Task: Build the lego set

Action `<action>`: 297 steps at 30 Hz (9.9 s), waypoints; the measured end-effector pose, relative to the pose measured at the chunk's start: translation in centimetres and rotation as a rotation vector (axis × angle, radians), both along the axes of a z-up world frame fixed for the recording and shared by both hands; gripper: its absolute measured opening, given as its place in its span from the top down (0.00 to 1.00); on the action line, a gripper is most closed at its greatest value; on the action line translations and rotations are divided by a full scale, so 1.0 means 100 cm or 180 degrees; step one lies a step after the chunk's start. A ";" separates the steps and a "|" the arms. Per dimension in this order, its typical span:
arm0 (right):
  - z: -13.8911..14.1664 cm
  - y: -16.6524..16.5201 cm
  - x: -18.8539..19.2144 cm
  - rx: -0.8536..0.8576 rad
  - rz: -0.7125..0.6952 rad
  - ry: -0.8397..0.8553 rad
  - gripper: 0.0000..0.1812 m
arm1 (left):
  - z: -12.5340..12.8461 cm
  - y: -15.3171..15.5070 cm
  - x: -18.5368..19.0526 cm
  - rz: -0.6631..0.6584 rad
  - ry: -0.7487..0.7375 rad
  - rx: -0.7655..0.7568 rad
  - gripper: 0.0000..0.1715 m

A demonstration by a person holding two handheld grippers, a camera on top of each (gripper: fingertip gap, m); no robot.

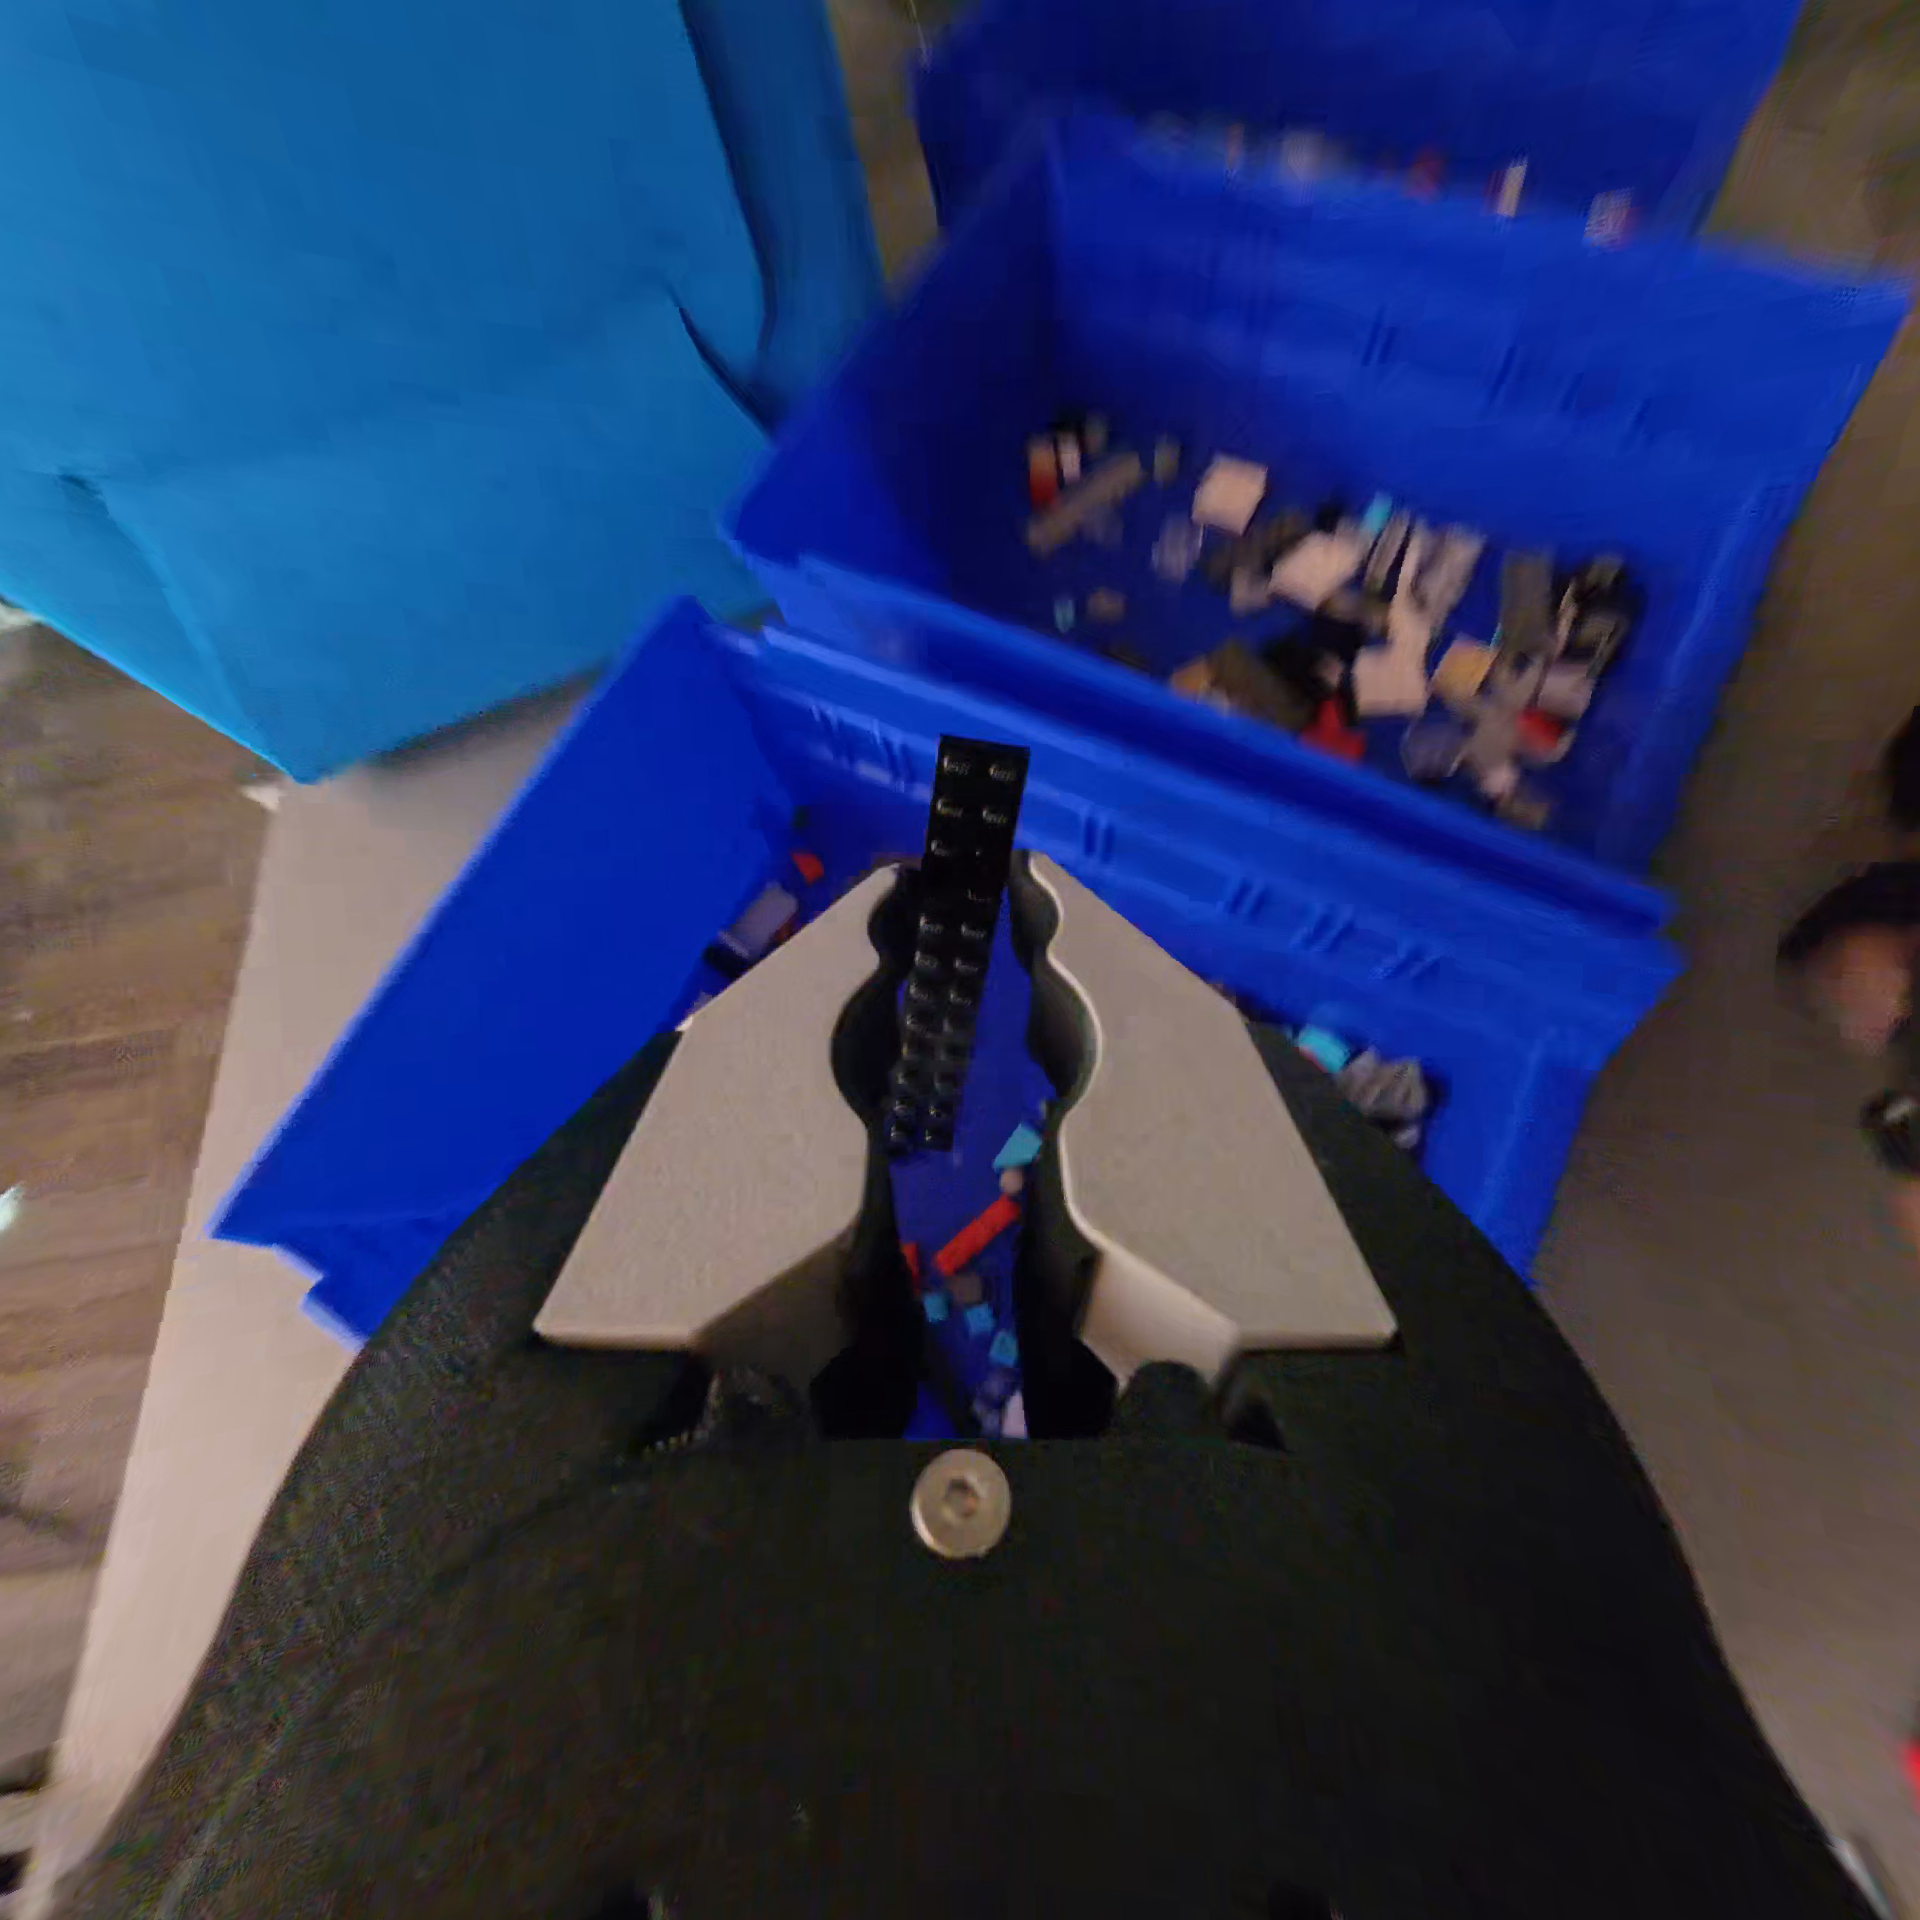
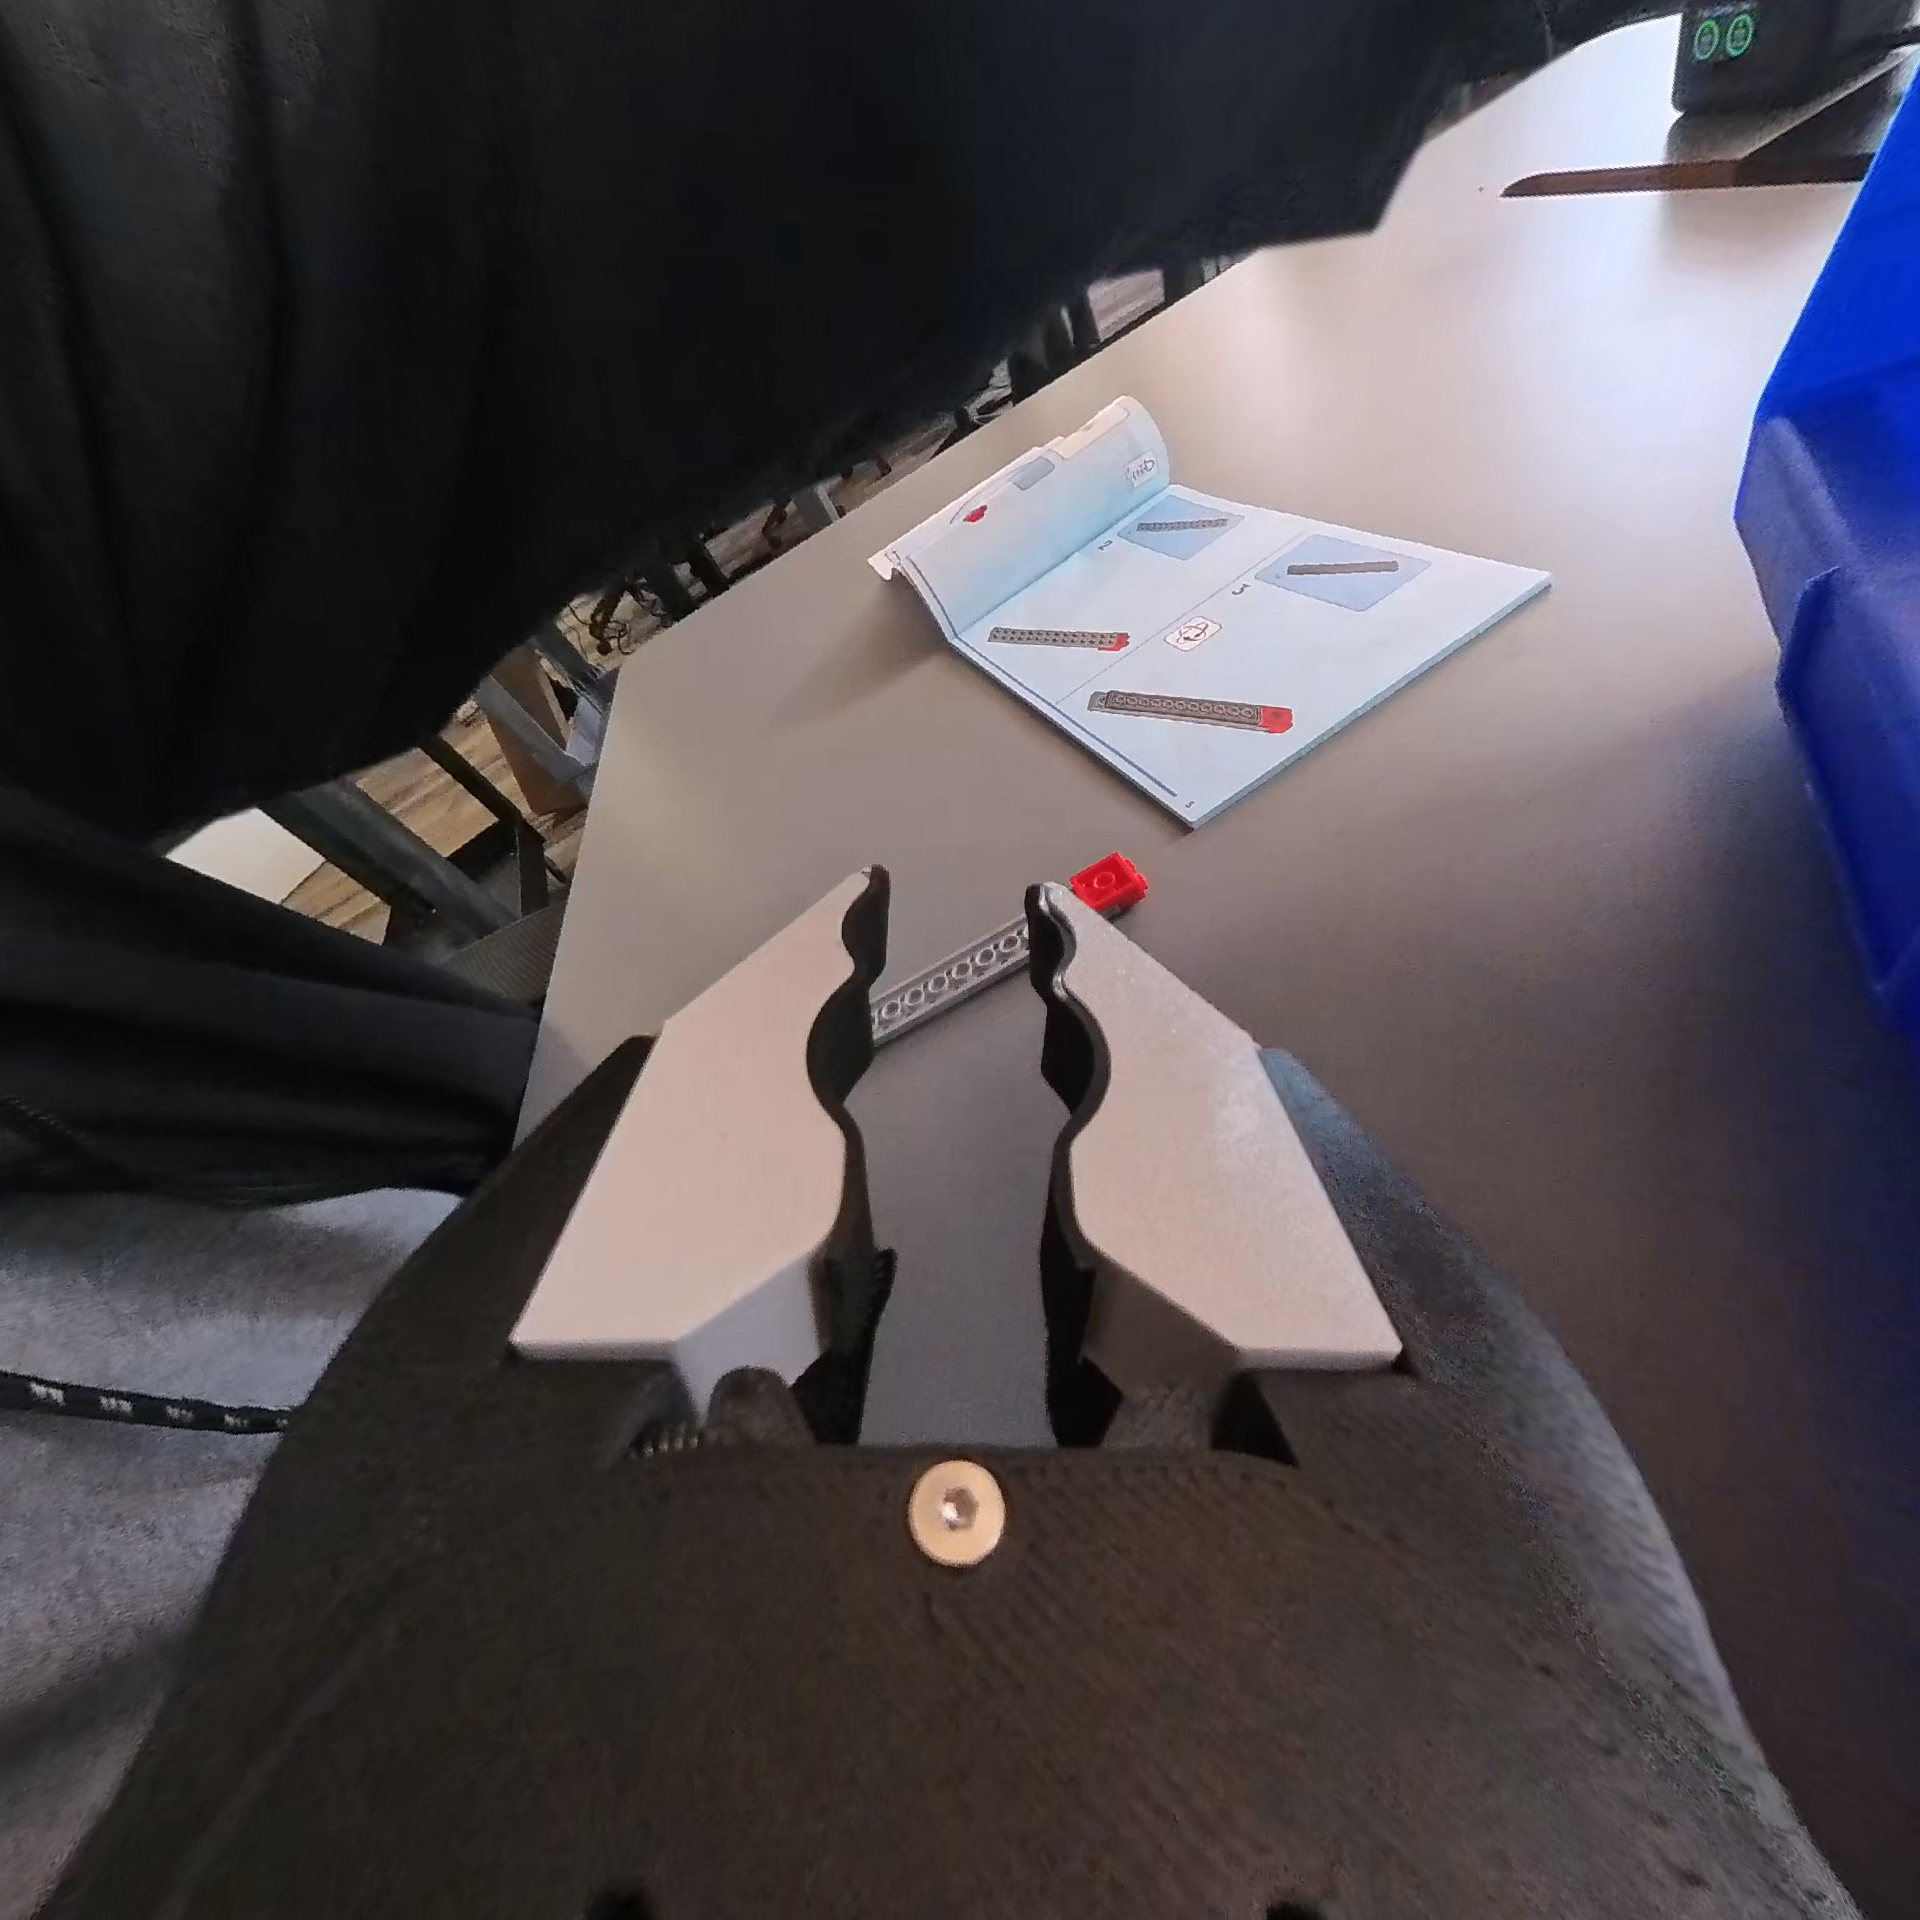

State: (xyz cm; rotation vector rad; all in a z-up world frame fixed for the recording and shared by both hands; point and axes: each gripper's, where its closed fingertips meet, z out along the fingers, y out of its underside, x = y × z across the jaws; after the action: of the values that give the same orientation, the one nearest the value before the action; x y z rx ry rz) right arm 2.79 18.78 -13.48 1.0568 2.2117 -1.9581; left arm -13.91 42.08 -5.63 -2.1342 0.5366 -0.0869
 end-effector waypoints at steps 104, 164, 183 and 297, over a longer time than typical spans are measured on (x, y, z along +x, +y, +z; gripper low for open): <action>-0.040 -0.063 0.033 0.1348 0.1684 0.0932 0.90 | -0.092 -0.291 0.205 0.1732 -0.1603 0.0506 0.85; -0.059 -0.038 -0.024 0.2170 0.0697 0.1199 0.63 | -0.129 -0.304 0.176 0.4288 -0.0807 0.0229 0.85; 0.030 0.002 -0.050 0.1198 -0.1255 0.2348 0.72 | -0.103 -0.333 0.113 0.3544 -0.1577 0.0907 0.74; -0.070 -0.028 0.027 0.2067 0.1469 0.0779 0.87 | -0.125 -0.294 0.188 0.1177 -0.0876 -0.0605 0.90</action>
State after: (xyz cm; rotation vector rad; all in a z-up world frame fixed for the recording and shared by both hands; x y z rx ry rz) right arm 5.52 16.00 -20.50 0.2484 2.9732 -1.2577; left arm 4.90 12.68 -18.16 -2.3219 -0.0319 -0.2271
